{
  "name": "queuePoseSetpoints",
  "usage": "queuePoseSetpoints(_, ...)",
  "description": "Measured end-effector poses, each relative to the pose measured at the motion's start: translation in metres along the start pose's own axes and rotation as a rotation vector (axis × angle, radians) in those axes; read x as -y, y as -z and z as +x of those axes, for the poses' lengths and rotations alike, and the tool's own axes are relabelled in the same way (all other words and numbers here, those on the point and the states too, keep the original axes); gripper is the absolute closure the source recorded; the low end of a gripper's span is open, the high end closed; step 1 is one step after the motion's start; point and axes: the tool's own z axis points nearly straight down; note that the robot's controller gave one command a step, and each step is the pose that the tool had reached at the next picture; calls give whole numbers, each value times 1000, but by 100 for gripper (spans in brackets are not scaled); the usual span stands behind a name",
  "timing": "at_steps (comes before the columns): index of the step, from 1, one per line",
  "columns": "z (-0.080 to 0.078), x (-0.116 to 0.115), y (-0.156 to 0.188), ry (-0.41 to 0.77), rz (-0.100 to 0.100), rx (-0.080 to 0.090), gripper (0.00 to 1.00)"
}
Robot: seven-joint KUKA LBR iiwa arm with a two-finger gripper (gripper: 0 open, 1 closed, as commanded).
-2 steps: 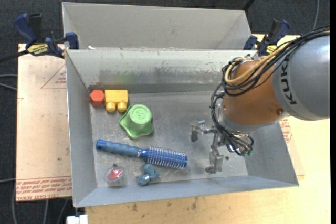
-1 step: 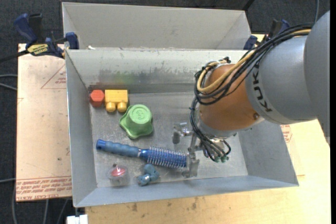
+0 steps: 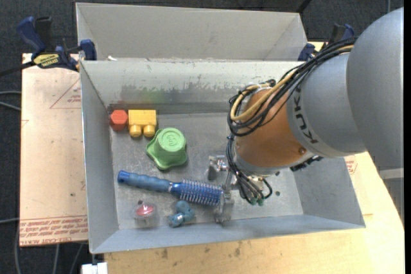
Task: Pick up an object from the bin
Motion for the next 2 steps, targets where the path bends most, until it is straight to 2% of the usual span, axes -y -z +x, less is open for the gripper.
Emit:
queuePoseSetpoints(1, 0, -1, 0, 2, -1, 0, 0)
queuePoseSetpoints(2, 0, -1, 0, 2, 0, 0, 100)
